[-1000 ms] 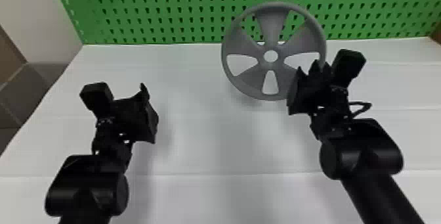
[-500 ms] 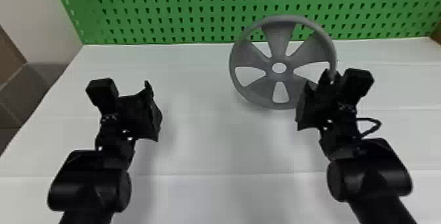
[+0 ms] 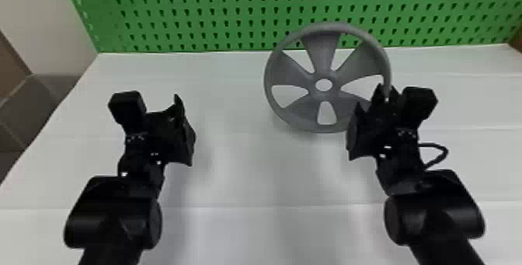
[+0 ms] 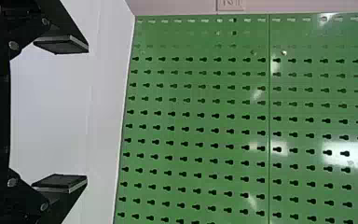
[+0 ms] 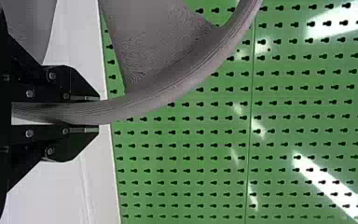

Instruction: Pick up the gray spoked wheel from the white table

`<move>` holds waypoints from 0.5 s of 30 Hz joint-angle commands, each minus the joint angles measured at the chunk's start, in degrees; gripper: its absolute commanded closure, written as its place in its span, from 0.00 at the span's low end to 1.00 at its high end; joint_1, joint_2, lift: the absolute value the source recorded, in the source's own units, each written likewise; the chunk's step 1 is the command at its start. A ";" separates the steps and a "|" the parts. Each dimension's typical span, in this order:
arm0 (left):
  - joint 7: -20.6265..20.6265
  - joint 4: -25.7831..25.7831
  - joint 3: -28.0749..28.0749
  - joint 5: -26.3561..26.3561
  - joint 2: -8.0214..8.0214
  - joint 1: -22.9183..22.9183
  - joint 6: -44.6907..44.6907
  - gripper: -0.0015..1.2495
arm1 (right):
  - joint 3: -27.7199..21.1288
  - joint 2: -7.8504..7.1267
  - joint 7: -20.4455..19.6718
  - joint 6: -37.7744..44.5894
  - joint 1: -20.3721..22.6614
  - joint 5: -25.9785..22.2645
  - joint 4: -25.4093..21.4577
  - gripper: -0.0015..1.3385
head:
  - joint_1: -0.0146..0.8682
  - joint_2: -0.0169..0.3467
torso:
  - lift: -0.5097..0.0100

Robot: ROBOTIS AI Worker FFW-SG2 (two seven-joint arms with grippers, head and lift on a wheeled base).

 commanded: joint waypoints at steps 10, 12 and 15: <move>0.64 0.18 0.26 -1.87 -0.91 0.38 -2.33 0.22 | 0.23 -0.06 2.99 0.43 -0.33 2.13 -0.45 0.92 | 0.96 0.27 | 0.86; 0.64 0.18 0.26 -1.96 -0.91 0.46 -2.69 0.22 | 0.23 -0.06 3.08 0.43 -0.33 2.13 -0.45 0.92 | 0.96 0.27 | 0.86; 0.64 0.27 0.26 -1.96 -0.91 0.64 -2.95 0.22 | 0.23 -0.06 3.43 0.52 -0.33 2.22 -0.45 0.92 | 0.96 0.27 | 0.86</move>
